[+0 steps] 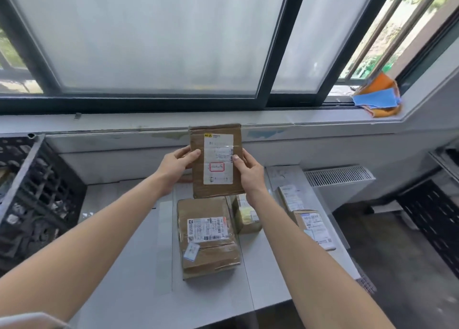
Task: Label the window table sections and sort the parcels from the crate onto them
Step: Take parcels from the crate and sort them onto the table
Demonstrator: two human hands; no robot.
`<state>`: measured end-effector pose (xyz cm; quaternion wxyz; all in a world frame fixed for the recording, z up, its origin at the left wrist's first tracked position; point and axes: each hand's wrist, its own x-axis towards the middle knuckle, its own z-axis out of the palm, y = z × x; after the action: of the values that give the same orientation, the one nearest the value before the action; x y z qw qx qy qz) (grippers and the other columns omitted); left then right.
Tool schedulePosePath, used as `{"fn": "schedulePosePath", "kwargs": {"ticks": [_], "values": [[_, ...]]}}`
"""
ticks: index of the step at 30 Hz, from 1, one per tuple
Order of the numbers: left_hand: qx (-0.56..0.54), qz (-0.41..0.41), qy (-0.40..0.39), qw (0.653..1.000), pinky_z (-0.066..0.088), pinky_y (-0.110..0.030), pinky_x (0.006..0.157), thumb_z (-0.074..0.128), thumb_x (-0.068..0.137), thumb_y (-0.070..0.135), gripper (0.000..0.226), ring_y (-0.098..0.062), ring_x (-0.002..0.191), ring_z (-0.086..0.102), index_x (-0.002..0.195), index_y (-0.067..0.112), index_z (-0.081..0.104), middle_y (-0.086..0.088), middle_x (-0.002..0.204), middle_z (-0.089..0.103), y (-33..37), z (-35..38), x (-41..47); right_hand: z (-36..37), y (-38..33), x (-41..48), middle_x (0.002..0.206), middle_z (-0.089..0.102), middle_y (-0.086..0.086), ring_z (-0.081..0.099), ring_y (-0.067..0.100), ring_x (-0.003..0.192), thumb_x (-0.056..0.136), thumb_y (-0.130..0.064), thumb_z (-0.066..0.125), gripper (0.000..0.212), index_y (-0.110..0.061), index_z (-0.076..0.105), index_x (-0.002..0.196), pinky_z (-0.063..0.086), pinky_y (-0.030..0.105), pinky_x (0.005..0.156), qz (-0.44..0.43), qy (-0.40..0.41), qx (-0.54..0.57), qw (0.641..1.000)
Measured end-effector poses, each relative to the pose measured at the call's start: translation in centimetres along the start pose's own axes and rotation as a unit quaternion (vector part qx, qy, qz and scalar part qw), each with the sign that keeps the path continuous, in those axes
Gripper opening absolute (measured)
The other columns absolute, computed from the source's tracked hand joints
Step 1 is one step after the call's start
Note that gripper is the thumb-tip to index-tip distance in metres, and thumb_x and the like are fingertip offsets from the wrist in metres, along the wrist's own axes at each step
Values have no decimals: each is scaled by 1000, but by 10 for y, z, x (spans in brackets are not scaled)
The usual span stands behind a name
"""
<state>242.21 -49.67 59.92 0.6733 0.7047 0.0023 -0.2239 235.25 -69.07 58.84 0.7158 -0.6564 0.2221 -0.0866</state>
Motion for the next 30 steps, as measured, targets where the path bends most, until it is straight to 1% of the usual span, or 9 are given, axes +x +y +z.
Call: {"fn": "schedulePosePath", "kwargs": {"ticks": [4, 8, 12, 14, 17, 21, 23, 26, 30], "values": [[4, -4, 10, 1000, 57, -41, 79, 70, 87, 42, 54, -19, 106, 66, 134, 21, 58, 1, 114, 72, -1, 43, 11, -40, -2, 18, 118, 70, 4, 69, 22, 106, 98, -27, 61, 42, -19, 56, 139, 60, 43, 86, 16, -1, -1, 1000], [-14, -30, 32, 999, 55, -54, 90, 71, 86, 42, 51, -24, 107, 67, 132, 21, 60, -1, 111, 73, -5, 87, 27, -85, -4, 44, 122, 69, 6, 68, 23, 108, 97, -23, 63, 44, -15, 56, 139, 58, 44, 90, 18, -20, -7, 1000], [-28, -44, 89, 995, 59, -55, 76, 76, 82, 41, 52, -24, 104, 67, 127, 18, 62, -3, 111, 72, -11, 142, 45, -135, -5, 69, 121, 70, 9, 69, 24, 107, 94, -22, 67, 42, -10, 60, 133, 58, 43, 91, 21, -21, -25, 999], [-24, -38, 122, 992, 60, -48, 77, 76, 82, 42, 48, -23, 100, 68, 122, 18, 65, -2, 109, 72, -16, 172, 53, -161, -5, 82, 116, 71, 9, 70, 24, 104, 92, -23, 69, 39, -10, 63, 129, 58, 44, 89, 24, -16, -38, 999], [-35, -47, 127, 990, 57, -35, 71, 73, 85, 38, 41, -20, 96, 68, 120, 18, 66, -2, 107, 72, -21, 217, 64, -198, -6, 101, 111, 73, 8, 71, 22, 99, 91, -22, 71, 34, -11, 66, 123, 60, 42, 86, 30, 10, -54, 998], [-40, -71, 95, 992, 53, -23, 46, 69, 90, 31, 33, -17, 96, 67, 120, 18, 65, -1, 106, 71, -20, 270, 79, -244, 2, 120, 110, 71, 5, 71, 20, 98, 91, -21, 70, 33, -11, 63, 122, 60, 40, 85, 53, 46, -46, 997], [-35, -83, 82, 993, 51, -21, 40, 67, 91, 30, 30, -13, 93, 65, 119, 19, 66, 2, 103, 71, -21, 293, 89, -268, 7, 128, 109, 71, 4, 70, 19, 98, 91, -23, 70, 33, -12, 63, 121, 60, 40, 86, 61, 60, -54, 995], [-26, -103, 63, 992, 50, -22, 40, 65, 93, 25, 25, -8, 85, 64, 117, 20, 65, 5, 96, 70, -29, 324, 100, -300, 17, 135, 109, 71, 3, 69, 17, 98, 91, -24, 70, 31, -14, 63, 120, 60, 39, 87, 77, 80, -65, 992], [-27, -122, 32, 992, 57, -33, 54, 59, 96, 17, 23, -14, 92, 69, 118, 19, 65, 1, 99, 72, -42, 356, 110, -330, 33, 141, 111, 71, 9, 70, 21, 99, 92, -18, 69, 28, -11, 64, 118, 59, 39, 87, 96, 103, -47, 989]]}}
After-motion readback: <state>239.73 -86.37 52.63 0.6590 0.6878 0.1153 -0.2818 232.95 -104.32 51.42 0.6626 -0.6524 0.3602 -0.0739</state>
